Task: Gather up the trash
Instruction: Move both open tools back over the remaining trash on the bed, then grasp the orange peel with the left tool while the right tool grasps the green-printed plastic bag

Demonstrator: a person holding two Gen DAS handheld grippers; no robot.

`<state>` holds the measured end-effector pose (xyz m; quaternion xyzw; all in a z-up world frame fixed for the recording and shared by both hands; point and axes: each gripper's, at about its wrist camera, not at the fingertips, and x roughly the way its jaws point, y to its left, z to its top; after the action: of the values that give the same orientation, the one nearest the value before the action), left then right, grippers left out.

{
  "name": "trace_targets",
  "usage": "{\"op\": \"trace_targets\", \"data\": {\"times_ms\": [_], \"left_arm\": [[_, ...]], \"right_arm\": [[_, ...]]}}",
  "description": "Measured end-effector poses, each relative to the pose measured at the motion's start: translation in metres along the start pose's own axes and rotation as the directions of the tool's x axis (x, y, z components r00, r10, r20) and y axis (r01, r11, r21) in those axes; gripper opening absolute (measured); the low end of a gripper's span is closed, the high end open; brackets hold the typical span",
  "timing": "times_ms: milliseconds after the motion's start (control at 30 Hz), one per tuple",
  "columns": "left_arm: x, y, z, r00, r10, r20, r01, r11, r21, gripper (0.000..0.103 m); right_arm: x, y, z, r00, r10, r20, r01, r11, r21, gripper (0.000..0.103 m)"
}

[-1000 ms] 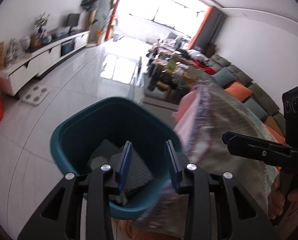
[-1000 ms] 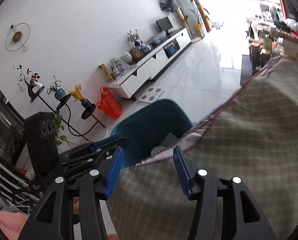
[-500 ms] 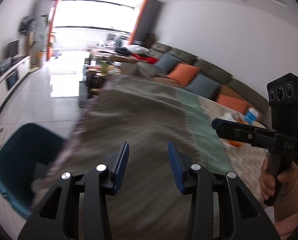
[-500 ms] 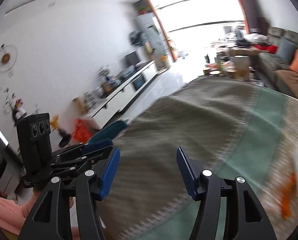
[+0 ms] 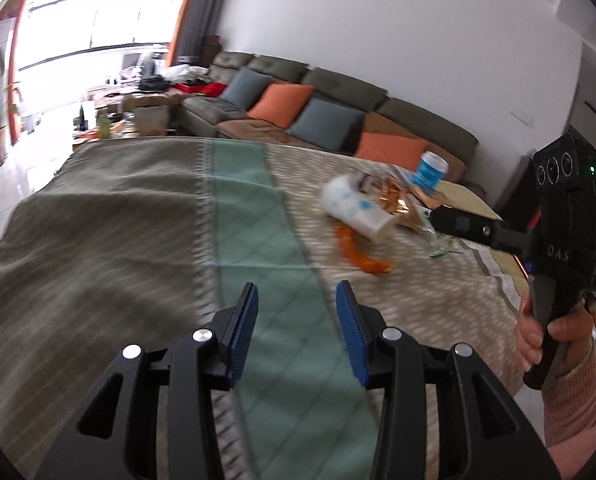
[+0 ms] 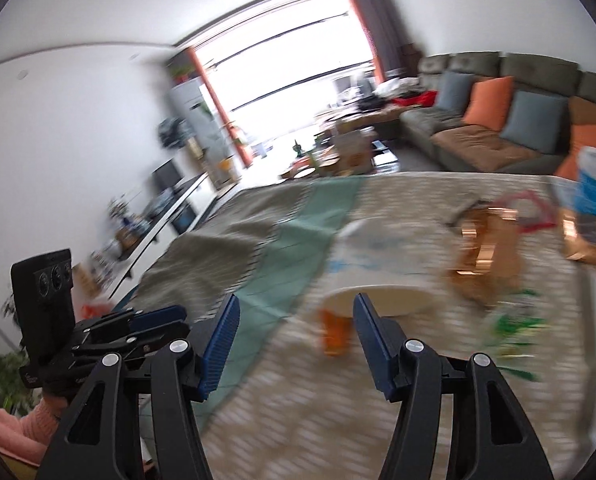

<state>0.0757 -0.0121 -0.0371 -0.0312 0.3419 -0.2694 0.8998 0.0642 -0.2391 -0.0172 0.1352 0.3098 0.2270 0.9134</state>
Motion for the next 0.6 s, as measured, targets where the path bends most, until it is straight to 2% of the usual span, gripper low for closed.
{"op": "trace_targets", "data": {"times_ms": [133,333,433,600], "left_arm": [[0.017,-0.018,0.006,0.999,-0.032,-0.024,0.032,0.999,0.031,0.042],[0.045,-0.036,0.018,0.998,-0.041,-0.055,0.044,0.998,0.049,0.042],[0.055,-0.044,0.024,0.997,-0.040,-0.068,0.044,0.997,0.059,0.042],[0.073,-0.050,0.028,0.993,-0.029,-0.111,0.037,0.997,0.069,0.042]], "right_arm": [[-0.016,-0.032,0.003,0.997,-0.065,0.033,0.063,0.997,0.052,0.060],[-0.033,-0.073,0.006,0.989,-0.134,0.064,0.127,0.986,0.108,0.060],[-0.037,-0.091,0.005,0.983,-0.171,0.060,0.161,0.977,0.138,0.060],[-0.036,-0.110,-0.002,0.978,-0.208,0.026,0.200,0.962,0.184,0.067]]}}
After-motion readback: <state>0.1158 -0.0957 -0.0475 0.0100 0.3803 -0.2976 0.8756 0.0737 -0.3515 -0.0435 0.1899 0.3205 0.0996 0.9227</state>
